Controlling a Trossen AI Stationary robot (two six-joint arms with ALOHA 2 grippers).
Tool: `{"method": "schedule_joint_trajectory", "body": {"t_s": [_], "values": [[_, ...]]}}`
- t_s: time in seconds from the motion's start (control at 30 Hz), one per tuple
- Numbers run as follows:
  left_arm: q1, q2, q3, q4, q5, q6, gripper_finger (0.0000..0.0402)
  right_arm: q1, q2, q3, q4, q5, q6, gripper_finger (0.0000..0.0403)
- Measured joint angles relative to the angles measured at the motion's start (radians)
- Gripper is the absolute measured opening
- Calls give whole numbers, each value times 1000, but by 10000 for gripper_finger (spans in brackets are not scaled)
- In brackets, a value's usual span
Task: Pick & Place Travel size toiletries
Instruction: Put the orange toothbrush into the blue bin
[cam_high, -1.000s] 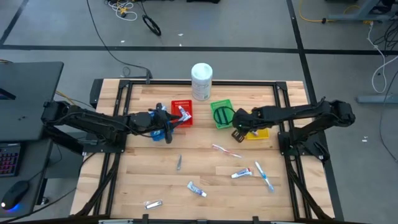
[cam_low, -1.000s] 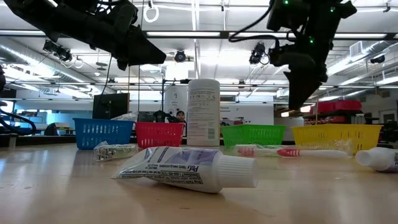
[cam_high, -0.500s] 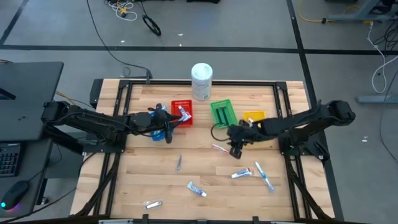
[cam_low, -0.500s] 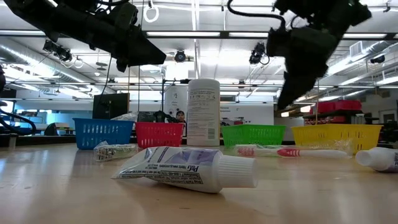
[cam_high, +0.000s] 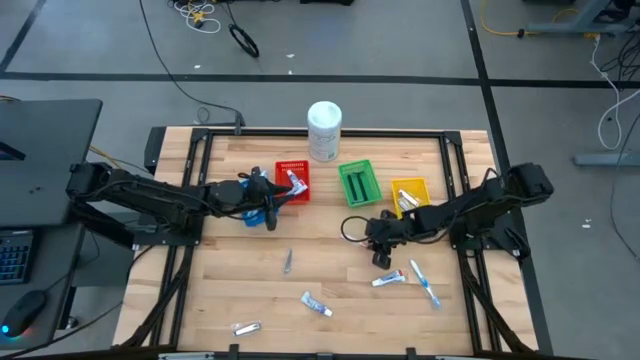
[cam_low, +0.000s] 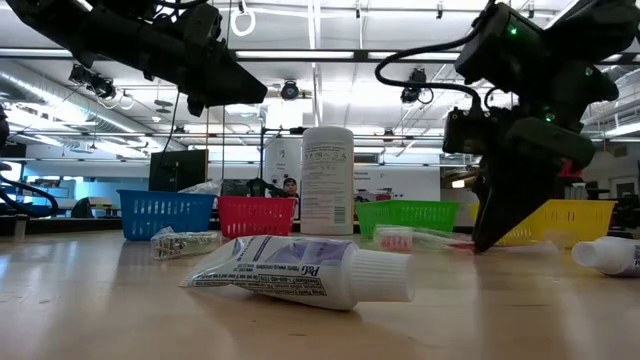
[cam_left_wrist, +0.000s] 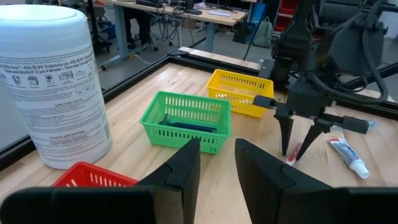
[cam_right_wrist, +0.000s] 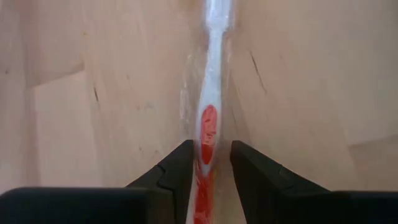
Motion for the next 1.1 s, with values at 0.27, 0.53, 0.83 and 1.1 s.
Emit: {"method": "schedule_joint_trajectory", "body": {"t_s": [0.27, 0.53, 0.83, 1.1], "values": [[0, 0, 0, 5, -7, 0, 110, 0, 36, 5, -8, 8, -98, 70], [0, 0, 0, 7, -8, 6, 110, 1, 16, -2, 160, -38, -103, 15], [0, 0, 0, 4, 2, 7, 110, -18, -15, 2, 675, 232, -306, 11], [0, 0, 0, 80, 134, 83, 110, -129, -15, 2, 1079, 229, -467, 10]]}}
